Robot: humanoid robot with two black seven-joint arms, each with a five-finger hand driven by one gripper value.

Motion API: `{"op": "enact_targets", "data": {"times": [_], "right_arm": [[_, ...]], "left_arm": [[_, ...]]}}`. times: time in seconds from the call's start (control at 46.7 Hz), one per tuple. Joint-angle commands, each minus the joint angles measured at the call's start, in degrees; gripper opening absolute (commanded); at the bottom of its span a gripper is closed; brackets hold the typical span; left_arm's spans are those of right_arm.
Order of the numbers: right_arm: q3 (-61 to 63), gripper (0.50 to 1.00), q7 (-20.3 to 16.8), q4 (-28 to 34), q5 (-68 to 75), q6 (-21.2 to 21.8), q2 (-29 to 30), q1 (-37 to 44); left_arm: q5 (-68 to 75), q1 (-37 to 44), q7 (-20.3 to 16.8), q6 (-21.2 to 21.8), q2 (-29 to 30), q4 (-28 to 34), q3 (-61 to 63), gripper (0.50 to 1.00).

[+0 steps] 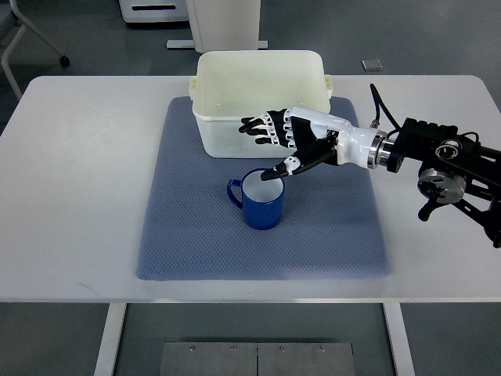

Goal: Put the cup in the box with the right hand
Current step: 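Lower the right hand around the blue mug and close the fingers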

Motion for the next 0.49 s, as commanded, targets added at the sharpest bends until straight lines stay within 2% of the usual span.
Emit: {"op": "enact_targets", "data": {"times": [0.0,0.471], "right_arm": [[-1.0,1.0,0.0,-0.76,0.0,-1.89,0.89,-0.01],[-3.11,1.0,0.0,-2.52,-0.88,-2.69,2.65,-1.06]], "left_arm": [[0.0,0.01,0.0,-0.06,0.0,0.0,0.02,1.0],[0.0,0.01,0.0,0.02,0.0,0.0,-0.07,1.0]]}}
